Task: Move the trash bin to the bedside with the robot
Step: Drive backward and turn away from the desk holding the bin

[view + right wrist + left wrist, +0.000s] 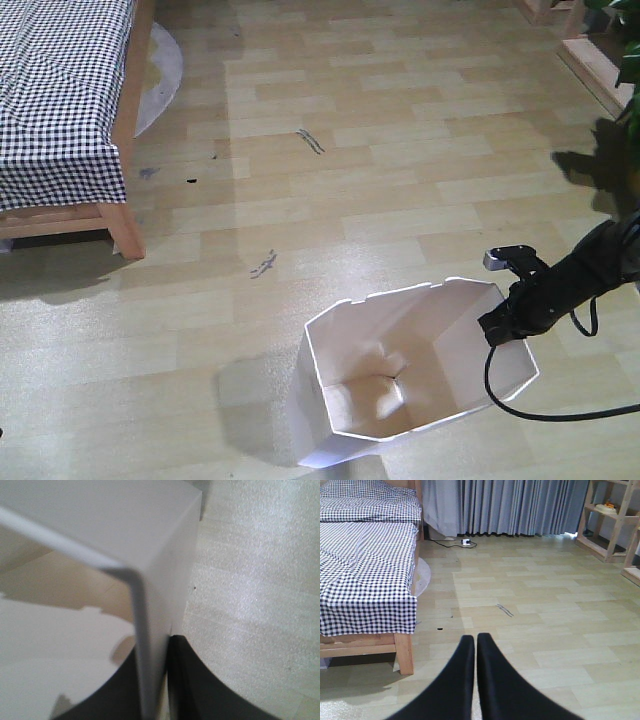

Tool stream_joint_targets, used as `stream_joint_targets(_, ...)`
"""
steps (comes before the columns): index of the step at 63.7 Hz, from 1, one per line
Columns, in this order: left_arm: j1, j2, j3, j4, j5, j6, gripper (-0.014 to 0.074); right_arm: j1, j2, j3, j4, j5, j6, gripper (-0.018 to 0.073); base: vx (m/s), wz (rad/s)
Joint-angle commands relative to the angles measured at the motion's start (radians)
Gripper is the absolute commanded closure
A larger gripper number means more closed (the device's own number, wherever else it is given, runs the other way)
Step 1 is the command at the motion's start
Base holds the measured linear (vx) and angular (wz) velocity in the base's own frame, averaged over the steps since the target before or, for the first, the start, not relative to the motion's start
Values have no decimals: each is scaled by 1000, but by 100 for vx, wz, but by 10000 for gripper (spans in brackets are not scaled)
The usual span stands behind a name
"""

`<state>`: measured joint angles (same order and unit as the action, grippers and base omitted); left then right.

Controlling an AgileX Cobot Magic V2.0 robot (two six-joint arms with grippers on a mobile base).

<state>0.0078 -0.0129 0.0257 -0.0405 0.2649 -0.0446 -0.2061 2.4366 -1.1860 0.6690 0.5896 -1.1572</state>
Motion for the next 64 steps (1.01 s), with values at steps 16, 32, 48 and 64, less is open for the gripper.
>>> stream_joint_targets(16, 1, -14, 12, -4, -69, -6, 602, -2, -80, -15, 66, 133, -1, 566, 22, 4)
stream_joint_targets(32, 1, -14, 12, -4, -69, -6, 602, -2, -80, -15, 66, 133, -1, 566, 26, -1)
stream_joint_targets(48, 1, -14, 12, -4, -69, -6, 602, -2, -80, -15, 66, 133, -1, 566, 27, -2)
stream_joint_targets(64, 1, -14, 12, -4, -69, -6, 602, -2, -80, -15, 66, 133, -1, 566, 25, -3)
